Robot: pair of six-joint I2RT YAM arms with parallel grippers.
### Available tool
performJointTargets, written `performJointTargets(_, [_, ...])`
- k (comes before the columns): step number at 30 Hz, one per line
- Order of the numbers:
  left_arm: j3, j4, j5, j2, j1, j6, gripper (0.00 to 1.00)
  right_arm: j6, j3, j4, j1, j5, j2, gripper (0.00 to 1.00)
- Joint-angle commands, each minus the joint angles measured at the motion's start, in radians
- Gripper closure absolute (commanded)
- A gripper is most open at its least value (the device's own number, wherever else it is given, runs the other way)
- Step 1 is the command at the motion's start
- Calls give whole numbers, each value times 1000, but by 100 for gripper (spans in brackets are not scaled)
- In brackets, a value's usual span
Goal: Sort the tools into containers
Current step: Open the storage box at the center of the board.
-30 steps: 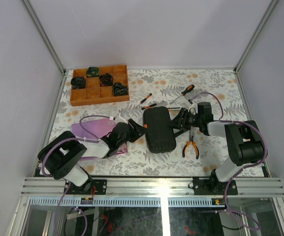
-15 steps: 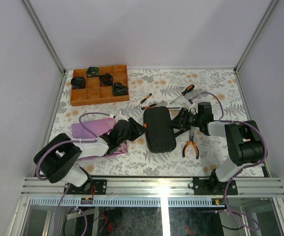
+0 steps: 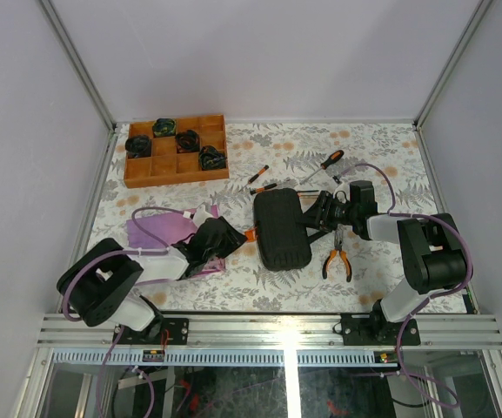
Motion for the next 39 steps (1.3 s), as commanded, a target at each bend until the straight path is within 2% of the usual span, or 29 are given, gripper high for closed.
performJointTargets(1, [-21,-55,-57,-12,4,11,59,-105,-42,-166,-6,183,53,48])
performJointTargets(11, [-16,-31,-34,-2,5,39,59,-133,-3,-223,-6,181,26,47])
performJointTargets(16, [8,-81,-41,-31,4,92,60,-163,57,-266,-5,148,-4,45])
performJointTargets(25, [51,-175,-50,-77,5,179,56,-216,200,-357,38,145,54,45])
performJointTargets(32, [77,-160,-14,-41,7,219,54,-282,350,-487,109,255,54,38])
performJointTargets(39, [122,-170,-23,26,32,215,58,-346,427,-595,117,409,-31,22])
